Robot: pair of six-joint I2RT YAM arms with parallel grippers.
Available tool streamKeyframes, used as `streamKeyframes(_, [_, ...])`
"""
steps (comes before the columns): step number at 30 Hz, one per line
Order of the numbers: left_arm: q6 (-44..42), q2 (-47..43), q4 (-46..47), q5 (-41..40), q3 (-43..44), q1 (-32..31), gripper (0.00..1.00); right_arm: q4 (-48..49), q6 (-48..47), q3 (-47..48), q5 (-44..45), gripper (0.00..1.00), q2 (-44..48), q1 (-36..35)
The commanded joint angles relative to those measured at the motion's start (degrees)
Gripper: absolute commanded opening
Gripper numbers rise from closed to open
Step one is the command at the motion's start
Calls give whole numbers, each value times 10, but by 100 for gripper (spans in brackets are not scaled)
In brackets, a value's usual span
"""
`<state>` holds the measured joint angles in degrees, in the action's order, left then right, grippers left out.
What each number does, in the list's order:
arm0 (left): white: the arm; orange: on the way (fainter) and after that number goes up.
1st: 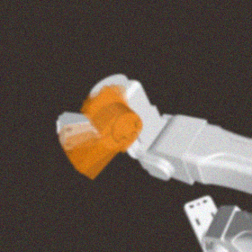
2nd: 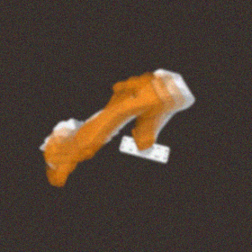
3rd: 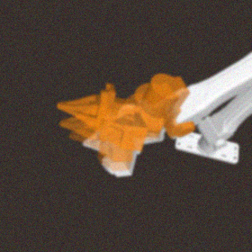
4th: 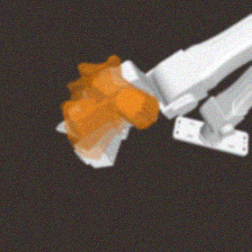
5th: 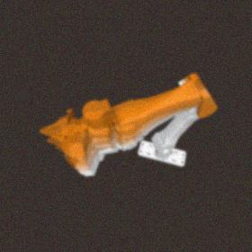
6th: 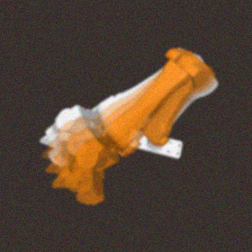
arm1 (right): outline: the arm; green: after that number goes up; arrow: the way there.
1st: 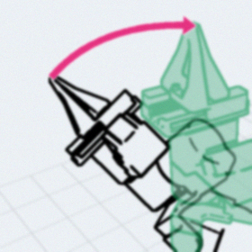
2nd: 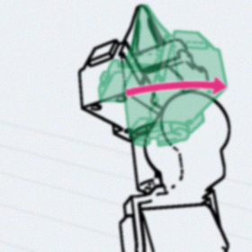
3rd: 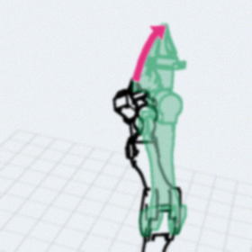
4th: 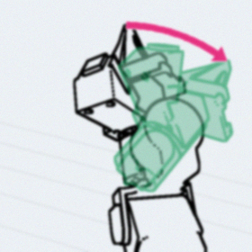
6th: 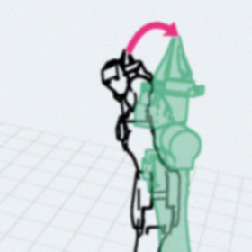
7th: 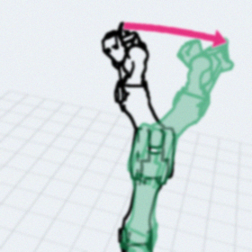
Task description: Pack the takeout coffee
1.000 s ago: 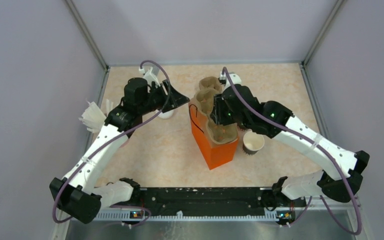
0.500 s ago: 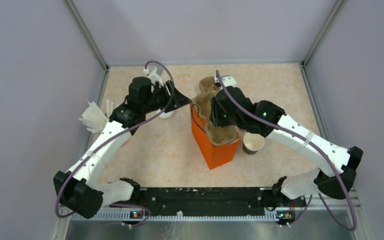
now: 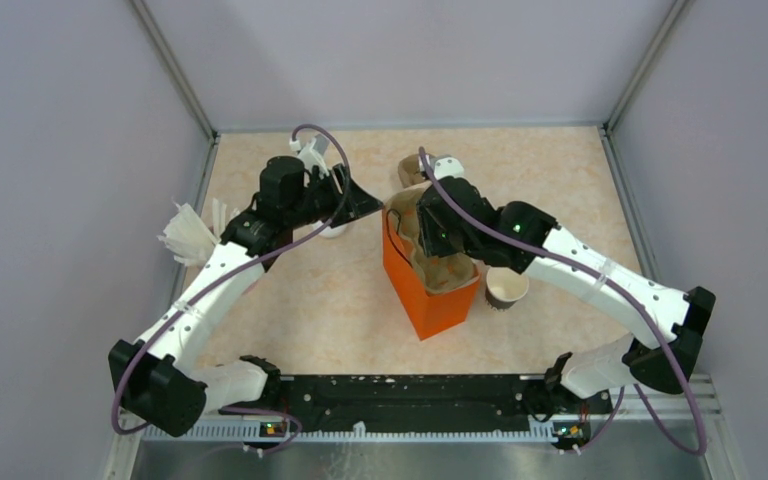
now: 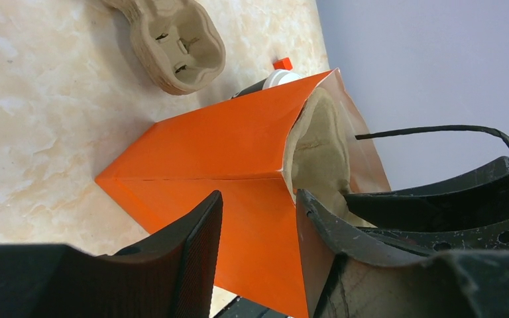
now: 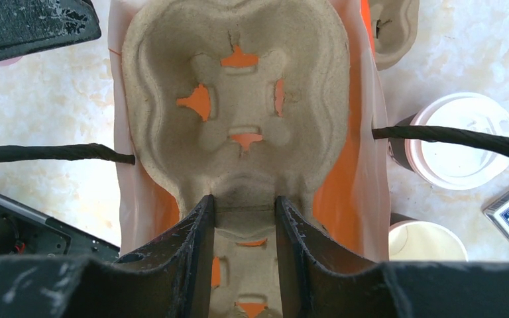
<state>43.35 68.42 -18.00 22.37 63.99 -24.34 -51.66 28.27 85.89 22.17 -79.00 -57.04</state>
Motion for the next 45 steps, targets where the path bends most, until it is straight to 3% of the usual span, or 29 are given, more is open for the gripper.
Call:
streamKeyframes(1, [-8,-1,30,11,-6,3,50,16,-10,-11,14,31,0,-8])
streamKeyframes(15, [-12,17,52,14,0,3,51,-35,-15,28,6,31,-4,-13])
streamKeyframes(38, [-25,13,32,3,6,3,52,-17,-13,-32,-7,34,-41,-18])
streamKeyframes(45, [-25,9,23,-4,11,3,52,3,-17,-50,6,47,-45,-18])
